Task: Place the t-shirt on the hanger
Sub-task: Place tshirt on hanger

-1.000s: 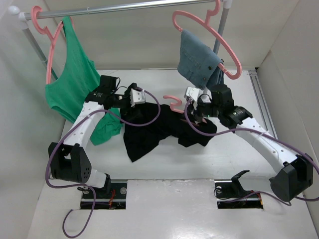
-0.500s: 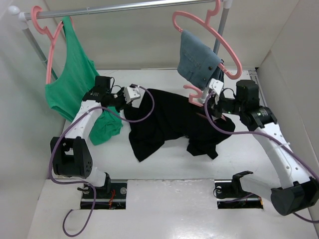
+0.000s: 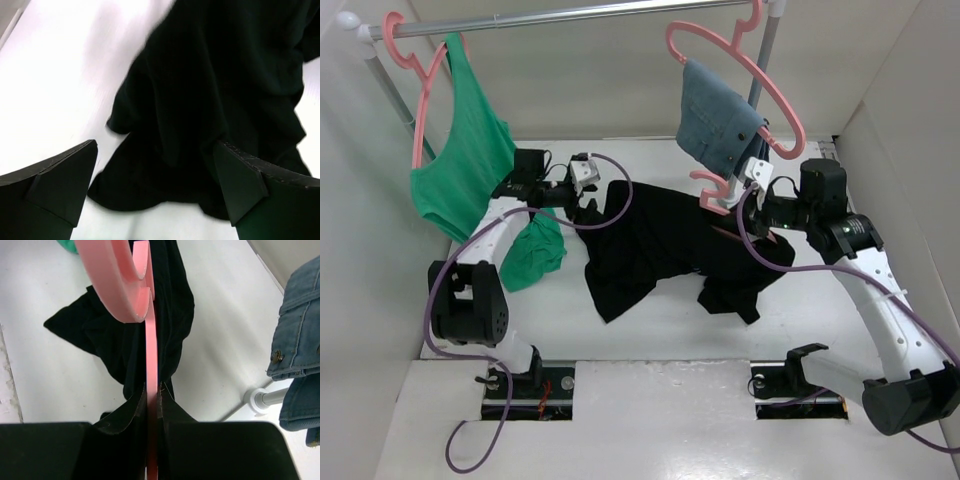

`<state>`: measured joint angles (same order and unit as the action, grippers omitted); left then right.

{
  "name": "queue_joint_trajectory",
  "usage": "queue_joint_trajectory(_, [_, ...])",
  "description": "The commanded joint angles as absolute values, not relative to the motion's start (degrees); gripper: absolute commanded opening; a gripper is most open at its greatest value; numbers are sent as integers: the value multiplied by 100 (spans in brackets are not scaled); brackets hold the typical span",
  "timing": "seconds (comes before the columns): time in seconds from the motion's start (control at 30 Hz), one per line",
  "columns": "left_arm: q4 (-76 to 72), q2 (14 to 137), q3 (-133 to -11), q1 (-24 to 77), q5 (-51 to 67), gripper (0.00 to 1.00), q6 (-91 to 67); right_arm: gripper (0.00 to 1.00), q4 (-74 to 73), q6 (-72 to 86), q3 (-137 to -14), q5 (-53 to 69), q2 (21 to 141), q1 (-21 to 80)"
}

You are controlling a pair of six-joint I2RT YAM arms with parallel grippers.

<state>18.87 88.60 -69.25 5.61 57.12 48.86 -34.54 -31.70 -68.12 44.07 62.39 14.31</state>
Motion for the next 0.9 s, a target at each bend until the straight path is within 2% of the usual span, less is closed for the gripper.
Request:
queue_joint_trajectory(0.0, [969,9061,-7049,817,6258,100,4070,0,-3234,-3296,-7216,4825,6205,1415])
queue_joint_trajectory(0.13, [415,9281,-6847,1037,6205,97,3728,0,-3234,-3296,-7268,4939,6205,1415])
queue_joint_trajectory(0.17, [413,9281,-6847,1124,6205,92,3727,0,-3234,-3296,-7269,4939,6205,1415])
queue_joint_trajectory(0.2, [335,9342,-6847,1125,6205,83,3631,0,-3234,-3296,-7269,4939,6205,1415])
queue_joint_trajectory(0.23, [334,9343,-6847,1125,6257,70,3569,0,-3234,-3296,-7321,4870,6205,1415])
queue_joint_trajectory(0.27, [334,9343,-6847,1125,6258,36,3507,0,-3287,-3296,-7321,4817,6205,1415])
queue_joint_trajectory(0.3, [465,9343,-6847,1125,6206,15,3559,0,-3287,-3296,-7321,4747,6205,1415])
queue_joint_trajectory(0.33, [622,9343,-6908,1125,6205,0,3655,0,-3339,-3244,-7321,4659,6205,1415])
queue_joint_trajectory(0.63, [1713,9088,-7479,-227,5889,0,4279,0,-3568,-3059,-7506,3877,6372,976])
queue_joint_trajectory(0.87, [2206,8965,-7524,-465,5256,0,4781,0,-4006,-3059,-7962,3753,6478,976])
